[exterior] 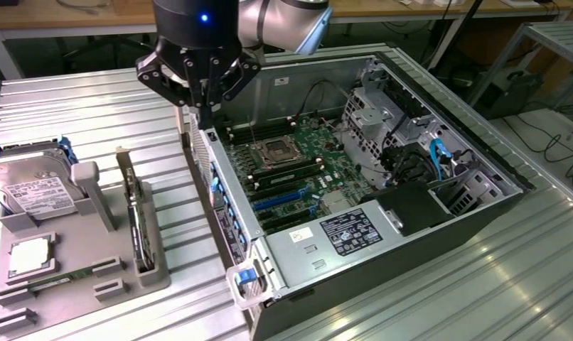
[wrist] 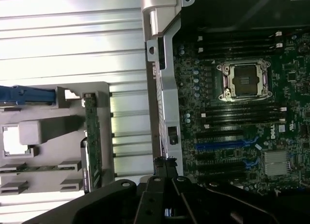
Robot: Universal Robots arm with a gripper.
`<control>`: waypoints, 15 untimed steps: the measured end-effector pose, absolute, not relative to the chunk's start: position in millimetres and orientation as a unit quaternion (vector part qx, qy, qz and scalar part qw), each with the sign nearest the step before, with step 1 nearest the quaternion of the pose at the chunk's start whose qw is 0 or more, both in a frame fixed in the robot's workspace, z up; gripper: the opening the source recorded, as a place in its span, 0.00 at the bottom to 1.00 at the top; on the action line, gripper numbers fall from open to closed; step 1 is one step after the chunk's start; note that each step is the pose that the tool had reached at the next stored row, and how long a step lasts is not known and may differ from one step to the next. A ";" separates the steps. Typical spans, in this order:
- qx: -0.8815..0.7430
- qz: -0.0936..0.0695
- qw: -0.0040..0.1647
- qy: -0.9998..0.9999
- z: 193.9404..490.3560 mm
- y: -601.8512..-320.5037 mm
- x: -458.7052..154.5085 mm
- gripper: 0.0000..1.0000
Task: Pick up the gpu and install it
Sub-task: 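Reach for the gpu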
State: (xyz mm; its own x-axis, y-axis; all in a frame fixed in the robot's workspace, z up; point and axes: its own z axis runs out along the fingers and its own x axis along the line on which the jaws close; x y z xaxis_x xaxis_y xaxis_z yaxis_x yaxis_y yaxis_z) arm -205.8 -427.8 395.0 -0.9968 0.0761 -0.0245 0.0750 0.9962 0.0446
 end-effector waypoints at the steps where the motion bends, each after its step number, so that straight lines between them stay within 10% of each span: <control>1: 0.038 0.022 0.013 0.999 395.0 -427.9 -206.3 0.11; 15: 0.038 0.022 0.013 0.999 395.0 -429.1 -211.3 0.11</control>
State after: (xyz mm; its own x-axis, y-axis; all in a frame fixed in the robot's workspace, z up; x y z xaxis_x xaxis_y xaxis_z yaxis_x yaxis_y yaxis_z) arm -211.3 -429.1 395.0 -0.9968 0.0761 -0.0240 0.0750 0.9962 0.0444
